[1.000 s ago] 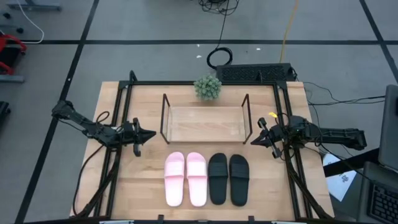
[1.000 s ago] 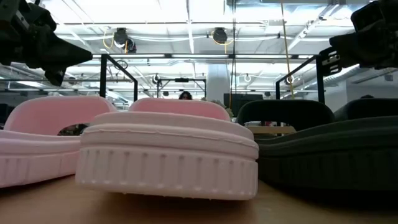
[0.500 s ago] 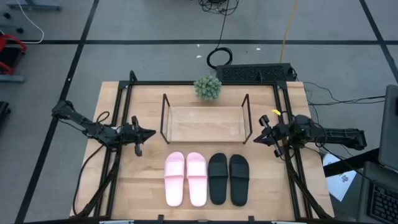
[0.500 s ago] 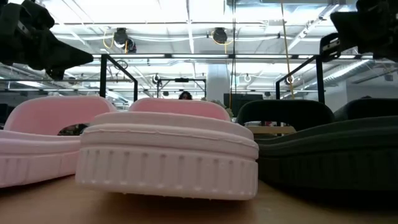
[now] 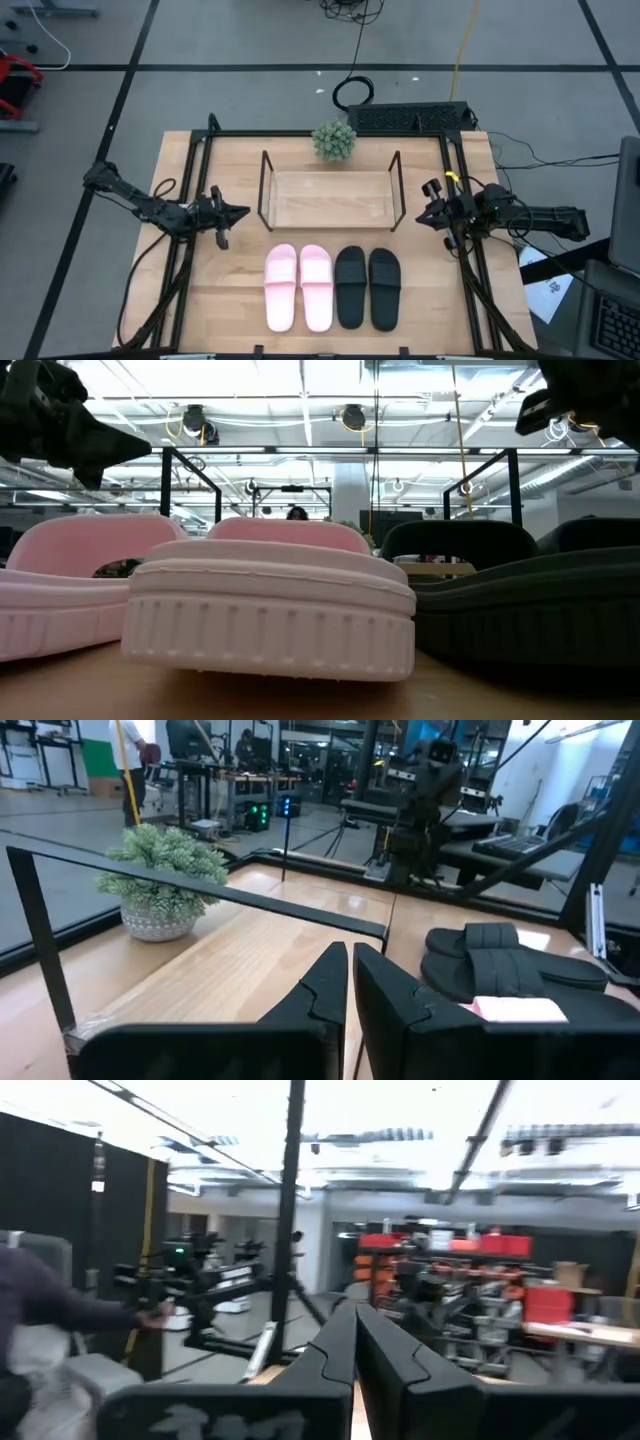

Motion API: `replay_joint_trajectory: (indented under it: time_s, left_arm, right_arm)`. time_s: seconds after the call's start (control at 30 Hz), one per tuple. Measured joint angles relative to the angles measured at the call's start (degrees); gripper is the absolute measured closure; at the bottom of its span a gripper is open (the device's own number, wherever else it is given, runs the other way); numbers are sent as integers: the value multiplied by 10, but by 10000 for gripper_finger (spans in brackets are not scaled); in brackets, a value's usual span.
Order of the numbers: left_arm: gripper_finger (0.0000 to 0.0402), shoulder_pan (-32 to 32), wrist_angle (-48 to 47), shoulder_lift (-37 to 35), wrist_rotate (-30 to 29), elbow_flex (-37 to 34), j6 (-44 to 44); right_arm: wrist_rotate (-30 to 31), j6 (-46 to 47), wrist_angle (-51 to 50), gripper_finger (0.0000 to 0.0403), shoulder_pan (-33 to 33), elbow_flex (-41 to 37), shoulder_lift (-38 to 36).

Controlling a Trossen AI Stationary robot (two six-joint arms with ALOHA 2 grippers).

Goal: Pick and place slides into the shelf
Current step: Put the pink slide on the shelf

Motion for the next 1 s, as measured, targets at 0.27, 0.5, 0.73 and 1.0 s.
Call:
replay_joint_trajectory:
  time_s: [0.27, 0.5, 0.73, 1.0]
  left_arm:
    - [380, 0, 48, 0, 25, 0, -2]
    - [380, -25, 39, 0, 92, 49, 0]
    - [380, -90, -61, 20, 76, 165, 28]
    - [381, -165, -114, 116, 12, 263, 37]
  right_arm:
    - [-50, 3, 125, 403, 4, 7, 0]
    - [-134, 1, 122, 403, 67, 69, 31]
    - [-116, -6, 117, 403, 188, 152, 175]
    - [-46, -131, -31, 403, 349, 331, 314]
